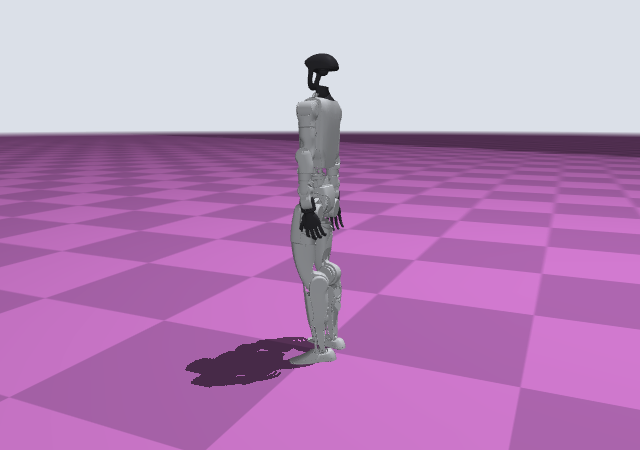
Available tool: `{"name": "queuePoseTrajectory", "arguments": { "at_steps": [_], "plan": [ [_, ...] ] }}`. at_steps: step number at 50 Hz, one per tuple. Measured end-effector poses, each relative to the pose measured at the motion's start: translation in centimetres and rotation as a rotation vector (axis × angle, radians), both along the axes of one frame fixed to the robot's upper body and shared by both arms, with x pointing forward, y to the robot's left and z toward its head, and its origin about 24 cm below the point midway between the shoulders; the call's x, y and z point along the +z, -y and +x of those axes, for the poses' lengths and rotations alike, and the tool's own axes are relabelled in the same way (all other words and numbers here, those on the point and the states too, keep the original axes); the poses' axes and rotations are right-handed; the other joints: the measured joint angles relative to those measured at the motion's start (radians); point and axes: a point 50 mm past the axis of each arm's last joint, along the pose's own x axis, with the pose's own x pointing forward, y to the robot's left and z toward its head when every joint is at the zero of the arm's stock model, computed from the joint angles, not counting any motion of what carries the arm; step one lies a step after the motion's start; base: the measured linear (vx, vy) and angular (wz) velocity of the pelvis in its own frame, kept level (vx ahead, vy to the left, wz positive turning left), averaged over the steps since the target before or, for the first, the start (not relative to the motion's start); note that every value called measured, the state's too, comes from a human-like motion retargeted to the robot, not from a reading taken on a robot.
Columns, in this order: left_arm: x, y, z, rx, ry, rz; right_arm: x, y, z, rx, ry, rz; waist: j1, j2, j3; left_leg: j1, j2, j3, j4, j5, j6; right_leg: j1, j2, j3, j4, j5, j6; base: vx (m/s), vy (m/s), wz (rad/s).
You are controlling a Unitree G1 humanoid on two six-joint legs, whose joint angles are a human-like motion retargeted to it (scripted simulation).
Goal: Upper body actions
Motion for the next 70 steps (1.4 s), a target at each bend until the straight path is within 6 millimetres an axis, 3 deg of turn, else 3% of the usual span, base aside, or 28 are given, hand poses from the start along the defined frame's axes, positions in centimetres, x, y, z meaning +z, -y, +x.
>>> {"name": "queuePoseTrajectory", "arguments": {
  "at_steps": [70],
  "plan": [
    [0.02,-0.44,0.19,-0.025,0.0,0.008,0.06,0.37,0.28,0.011,0.0,-0.005,0.008,0.005,0.003,0.001,0.003,0.002,0.004,0.0,0.0,0.003,-0.001,0.003,0.002,-0.001,0.0,0.0,0.0,0.0]
  ]
}}
